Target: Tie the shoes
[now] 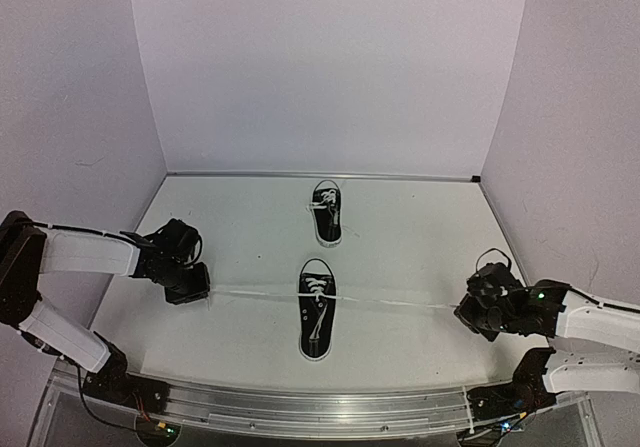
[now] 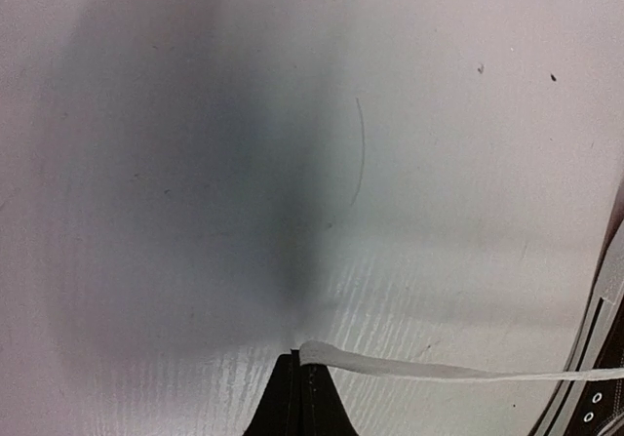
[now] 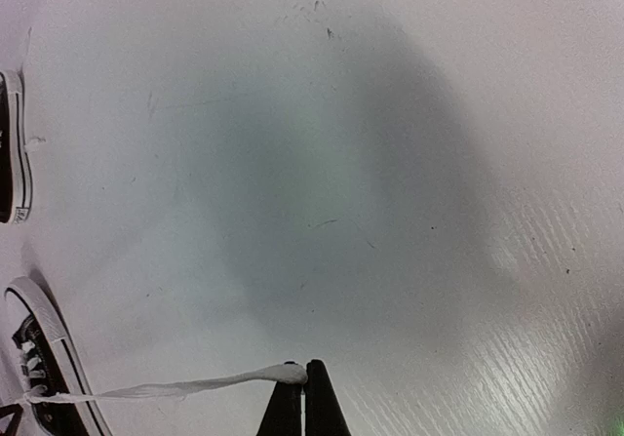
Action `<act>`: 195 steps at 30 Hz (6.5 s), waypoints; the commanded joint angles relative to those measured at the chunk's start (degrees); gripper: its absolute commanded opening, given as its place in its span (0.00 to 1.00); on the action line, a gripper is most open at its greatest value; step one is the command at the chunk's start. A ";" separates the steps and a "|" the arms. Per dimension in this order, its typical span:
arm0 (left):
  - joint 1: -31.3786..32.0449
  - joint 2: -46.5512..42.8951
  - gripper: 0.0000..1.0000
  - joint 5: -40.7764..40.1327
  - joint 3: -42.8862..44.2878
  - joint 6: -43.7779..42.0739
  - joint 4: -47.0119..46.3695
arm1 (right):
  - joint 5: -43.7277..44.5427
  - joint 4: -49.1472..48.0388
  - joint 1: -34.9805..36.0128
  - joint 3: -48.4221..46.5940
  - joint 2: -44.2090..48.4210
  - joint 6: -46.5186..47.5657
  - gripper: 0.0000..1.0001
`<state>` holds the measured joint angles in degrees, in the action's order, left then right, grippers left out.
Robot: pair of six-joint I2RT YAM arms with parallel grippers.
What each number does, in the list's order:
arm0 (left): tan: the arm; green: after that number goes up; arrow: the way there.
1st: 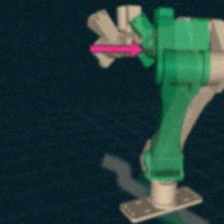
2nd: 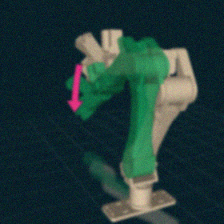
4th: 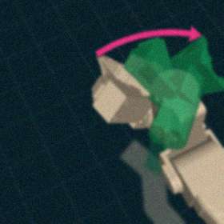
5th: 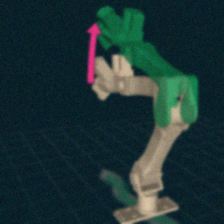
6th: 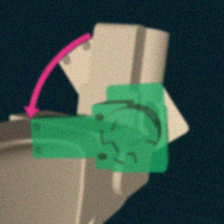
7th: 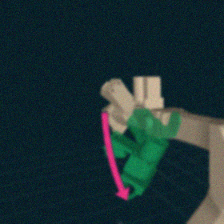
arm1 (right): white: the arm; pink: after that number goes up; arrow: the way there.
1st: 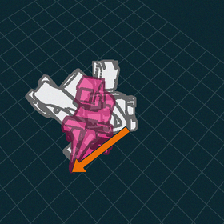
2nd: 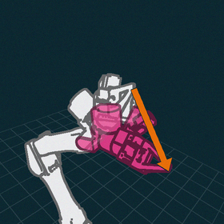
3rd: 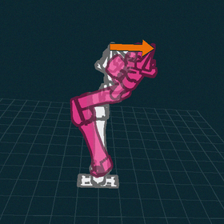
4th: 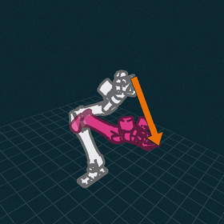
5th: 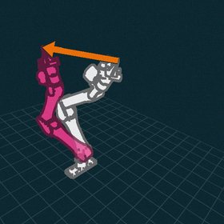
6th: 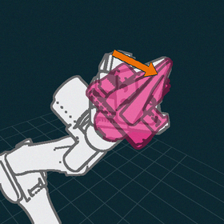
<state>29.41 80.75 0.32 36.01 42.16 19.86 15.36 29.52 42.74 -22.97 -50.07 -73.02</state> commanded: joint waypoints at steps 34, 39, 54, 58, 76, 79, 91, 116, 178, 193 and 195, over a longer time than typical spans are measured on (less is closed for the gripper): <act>4.13 -10.32 1.00 3.14 6.81 -17.97 -8.38 | -11.08 -16.90 -0.11 -20.35 -14.15 41.44 0.98; 10.73 -7.05 1.00 -5.01 12.23 -23.44 -5.83 | -12.46 -17.69 -0.11 -26.50 -19.34 45.35 0.98; 13.94 0.70 0.99 7.42 12.54 -37.92 -9.26 | -21.88 -25.85 -0.11 -33.46 -25.58 56.33 0.98; 15.59 2.84 1.00 9.30 11.64 -40.60 -10.76 | -24.09 -27.37 -0.11 -32.17 -24.65 57.02 0.98; 17.15 22.92 0.69 20.57 23.27 -68.85 -2.50 | -30.45 -28.19 -0.11 -28.66 -23.68 55.77 0.98; 17.87 24.66 0.65 20.17 24.66 -70.69 -2.10 | -30.05 -28.20 -0.11 -28.27 -23.49 55.71 0.98; 19.28 28.68 0.27 15.02 28.14 -73.33 0.31 | -28.79 -28.14 -0.11 -27.55 -22.37 55.51 0.98; 21.10 14.57 0.00 22.91 17.88 -60.57 -19.40 | -41.95 -35.58 -0.09 -28.19 -32.65 49.84 0.65; 24.11 16.38 0.03 22.76 19.44 -60.18 -30.41 | -52.26 -43.65 4.33 -33.28 -48.54 45.07 0.30; 24.11 15.96 0.14 21.20 19.39 -60.19 -28.10 | -52.42 -43.75 4.32 -33.76 -48.74 44.99 0.00; 24.11 16.02 0.18 20.81 19.11 -60.21 -27.49 | -52.24 -43.75 4.33 -33.61 -48.42 44.97 0.00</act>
<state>53.30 96.90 21.96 53.58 -17.93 -7.50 -37.12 -12.71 46.68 -55.09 -99.20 -28.32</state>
